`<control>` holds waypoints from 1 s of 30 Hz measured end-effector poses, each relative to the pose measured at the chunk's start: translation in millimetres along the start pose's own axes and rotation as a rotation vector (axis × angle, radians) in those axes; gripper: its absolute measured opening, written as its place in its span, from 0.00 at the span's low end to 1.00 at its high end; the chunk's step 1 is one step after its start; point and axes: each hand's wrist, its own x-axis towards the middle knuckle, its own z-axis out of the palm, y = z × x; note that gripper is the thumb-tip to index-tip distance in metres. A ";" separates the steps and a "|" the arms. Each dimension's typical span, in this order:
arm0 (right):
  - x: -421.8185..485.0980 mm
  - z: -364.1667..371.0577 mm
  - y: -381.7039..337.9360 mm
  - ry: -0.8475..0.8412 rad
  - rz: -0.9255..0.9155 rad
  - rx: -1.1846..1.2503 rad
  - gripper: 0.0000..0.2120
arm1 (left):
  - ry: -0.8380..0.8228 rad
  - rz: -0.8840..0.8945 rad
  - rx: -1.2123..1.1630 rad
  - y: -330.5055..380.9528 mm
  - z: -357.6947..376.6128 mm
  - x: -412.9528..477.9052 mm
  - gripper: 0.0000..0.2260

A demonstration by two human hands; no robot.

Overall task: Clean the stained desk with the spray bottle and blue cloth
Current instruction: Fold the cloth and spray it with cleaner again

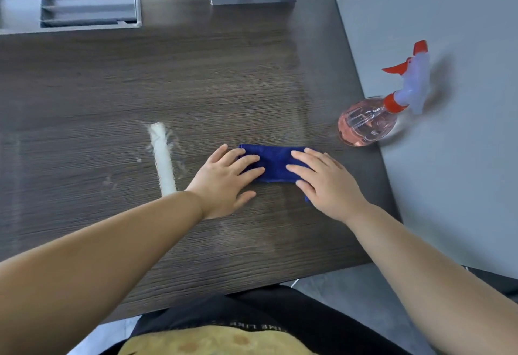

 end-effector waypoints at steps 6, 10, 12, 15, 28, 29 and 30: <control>-9.2 -17.2 -11.6 0.606 0.885 0.800 0.13 | 0.205 -0.176 -0.284 10.7 -11.1 9.6 0.20; -2.0 -52.2 14.5 1.040 1.090 1.005 0.25 | 0.063 -0.483 -0.425 12.2 -19.4 20.2 0.28; 8.6 -66.0 30.6 0.940 0.945 0.958 0.29 | -0.003 -0.526 -0.448 12.3 -19.6 21.8 0.31; 23.0 -78.2 48.9 0.724 0.874 0.939 0.16 | -0.036 -0.518 -0.458 9.6 -17.0 19.6 0.34; 11.5 -88.0 33.2 0.578 0.498 0.630 0.32 | 0.006 -0.499 -0.502 14.5 -15.2 16.8 0.32; 11.8 -86.3 32.4 0.601 0.482 0.654 0.31 | 0.016 -0.499 -0.495 14.9 -12.4 15.9 0.31; 11.4 -85.7 32.0 0.614 0.475 0.704 0.30 | 0.020 -0.499 -0.479 15.2 -9.9 15.7 0.31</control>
